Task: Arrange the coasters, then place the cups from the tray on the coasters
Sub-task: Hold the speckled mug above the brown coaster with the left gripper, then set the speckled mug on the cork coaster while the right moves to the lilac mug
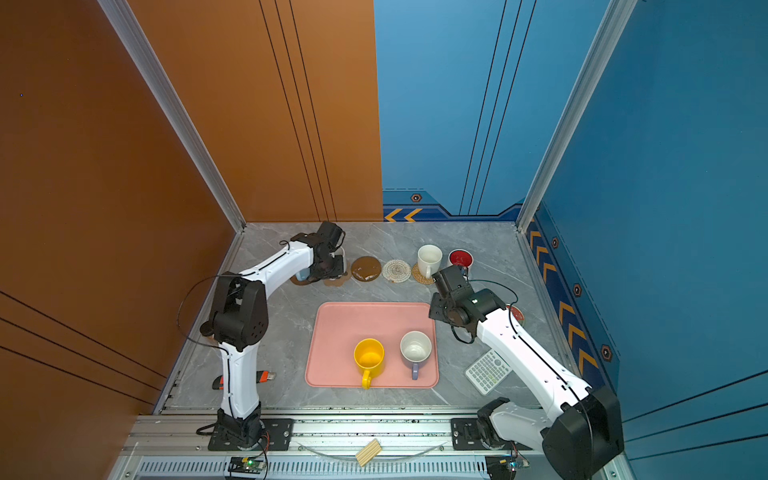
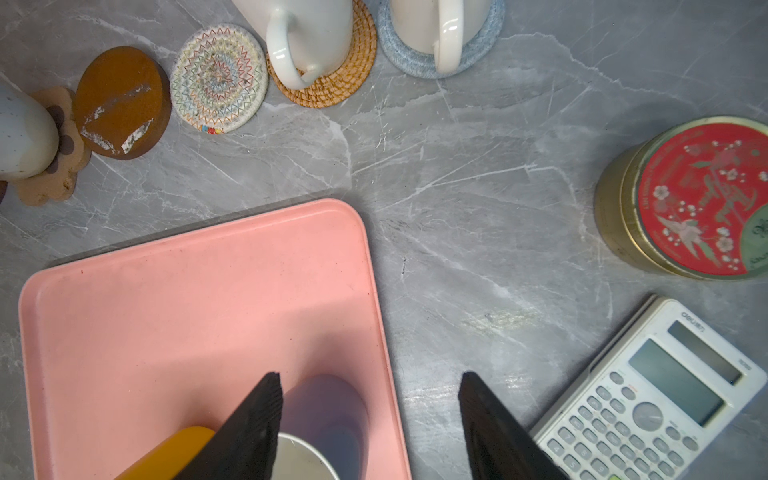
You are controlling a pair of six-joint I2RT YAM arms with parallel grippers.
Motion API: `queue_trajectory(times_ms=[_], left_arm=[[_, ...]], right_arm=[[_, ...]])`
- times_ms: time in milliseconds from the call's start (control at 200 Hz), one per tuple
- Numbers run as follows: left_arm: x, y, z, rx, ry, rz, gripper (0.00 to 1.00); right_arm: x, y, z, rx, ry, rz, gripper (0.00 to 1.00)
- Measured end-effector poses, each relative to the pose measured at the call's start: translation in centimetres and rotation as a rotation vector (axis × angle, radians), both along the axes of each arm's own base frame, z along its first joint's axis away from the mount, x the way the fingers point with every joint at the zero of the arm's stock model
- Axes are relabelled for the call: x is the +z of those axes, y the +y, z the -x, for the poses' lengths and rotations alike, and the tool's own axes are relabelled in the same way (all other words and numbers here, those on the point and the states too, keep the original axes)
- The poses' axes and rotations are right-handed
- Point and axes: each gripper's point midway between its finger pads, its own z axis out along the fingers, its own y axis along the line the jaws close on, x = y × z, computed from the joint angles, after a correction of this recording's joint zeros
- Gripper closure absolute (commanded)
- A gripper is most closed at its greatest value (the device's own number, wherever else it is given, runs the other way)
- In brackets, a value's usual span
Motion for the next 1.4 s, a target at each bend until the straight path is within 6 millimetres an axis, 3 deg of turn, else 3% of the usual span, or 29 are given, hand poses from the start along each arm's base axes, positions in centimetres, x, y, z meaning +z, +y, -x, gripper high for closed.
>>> queue_trajectory(times_ms=[175,681,931,1066,1402], left_arm=[[-0.2,0.0,0.1,0.000,0.002,-0.001,0.95],[-0.3,-0.4,-0.3,-0.012,-0.013,0.017,0.48],[0.1,-0.3,-0.1,-0.011,-0.024,0.022,0.39],[2.2,-0.4,0.0,-0.015,-0.063,0.036,0.37],[11.8,-2.2,1.7,-0.070,-0.263,0.101,0.35]], right_arm=[[0.0,0.0,0.0,0.000,0.000,-0.001,0.33],[0.0,0.2,0.1,0.007,0.003,-0.013,0.33],[0.8,0.2,0.4,0.011,-0.016,-0.022,0.34],[1.3,0.1,1.1,0.021,-0.020,-0.009,0.34],[2.1,1.1,3.0,0.080,-0.023,0.034,0.35]])
